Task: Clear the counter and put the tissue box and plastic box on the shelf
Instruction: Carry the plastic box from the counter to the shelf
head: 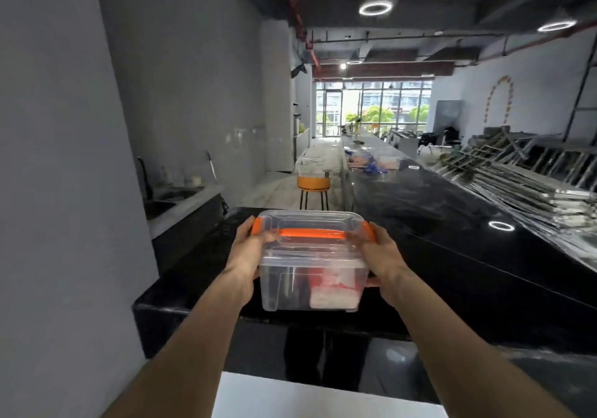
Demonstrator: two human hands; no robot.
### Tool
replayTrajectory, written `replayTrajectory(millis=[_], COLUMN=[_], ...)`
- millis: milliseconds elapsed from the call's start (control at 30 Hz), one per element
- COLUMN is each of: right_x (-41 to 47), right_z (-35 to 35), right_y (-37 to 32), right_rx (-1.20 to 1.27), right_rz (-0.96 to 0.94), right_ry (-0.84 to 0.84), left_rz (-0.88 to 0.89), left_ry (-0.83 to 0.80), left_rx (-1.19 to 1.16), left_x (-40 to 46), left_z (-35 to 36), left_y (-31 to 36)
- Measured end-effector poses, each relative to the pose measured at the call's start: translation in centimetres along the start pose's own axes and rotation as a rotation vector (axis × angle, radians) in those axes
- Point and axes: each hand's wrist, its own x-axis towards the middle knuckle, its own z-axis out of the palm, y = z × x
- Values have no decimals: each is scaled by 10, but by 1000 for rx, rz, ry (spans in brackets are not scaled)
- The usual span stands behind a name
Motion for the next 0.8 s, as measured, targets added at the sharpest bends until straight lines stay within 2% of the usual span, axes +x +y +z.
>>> replayTrajectory(millis=[167, 333, 633, 800], right_x=[-48, -142, -413, -580], right_z=[100, 210, 390, 459], right_y=[-6, -8, 30, 58], right_rx=[-48, -103, -136, -161], right_rz=[-21, -72, -122, -145], right_ry=[-182, -415, -839, -1066], left_rz=[29, 61, 116, 136], left_ry=[176, 422, 834, 1034], left_rx=[-21, -100, -167, -155], left_x=[-50, -131, -388, -548], left_z=[-118, -253, -499, -595], left_y=[4, 3, -33, -52])
